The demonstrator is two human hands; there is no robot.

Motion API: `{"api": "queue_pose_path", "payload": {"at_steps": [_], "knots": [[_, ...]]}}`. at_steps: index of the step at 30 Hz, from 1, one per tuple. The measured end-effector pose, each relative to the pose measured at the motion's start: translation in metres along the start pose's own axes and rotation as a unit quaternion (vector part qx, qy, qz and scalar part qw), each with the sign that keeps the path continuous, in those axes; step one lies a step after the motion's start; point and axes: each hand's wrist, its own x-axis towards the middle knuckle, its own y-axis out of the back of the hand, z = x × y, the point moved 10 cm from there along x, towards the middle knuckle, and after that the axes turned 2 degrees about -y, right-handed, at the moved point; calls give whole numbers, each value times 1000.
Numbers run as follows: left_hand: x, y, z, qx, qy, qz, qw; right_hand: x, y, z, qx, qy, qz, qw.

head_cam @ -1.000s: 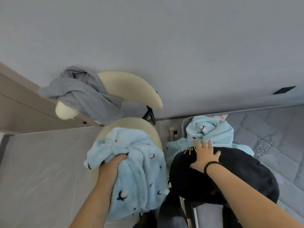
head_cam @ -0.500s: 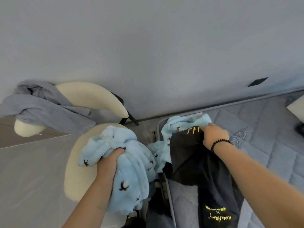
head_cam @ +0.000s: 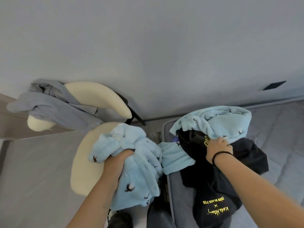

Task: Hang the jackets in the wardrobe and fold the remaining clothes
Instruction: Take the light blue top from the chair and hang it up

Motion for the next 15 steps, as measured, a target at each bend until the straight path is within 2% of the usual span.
{"api": "queue_pose_path", "payload": {"at_steps": [1, 3, 6, 9, 11, 12, 14, 15], "knots": [[-8, 2, 9, 3, -13, -21, 1000, -5, 14, -23, 18, 48, 28, 998], [-25, 4, 29, 34, -42, -84, 995, -21, 51, -73, 126, 189, 65, 972], [-54, 4, 66, 159, -115, -181, 964, -68, 117, -135, 279, 383, 51, 879], [-78, 10, 106, 226, -202, -215, 928, -126, 162, -170, 294, 517, 55, 802], [-89, 18, 123, 263, -244, -217, 908, -157, 169, -189, 277, 571, 20, 772], [-94, 25, 129, 267, -252, -215, 905, -169, 168, -196, 279, 579, -23, 766], [-100, 47, 138, 263, -266, -184, 909, -188, 162, -208, 289, 577, -101, 757], [-101, 59, 140, 257, -271, -162, 913, -199, 162, -214, 279, 584, -111, 754]]}}
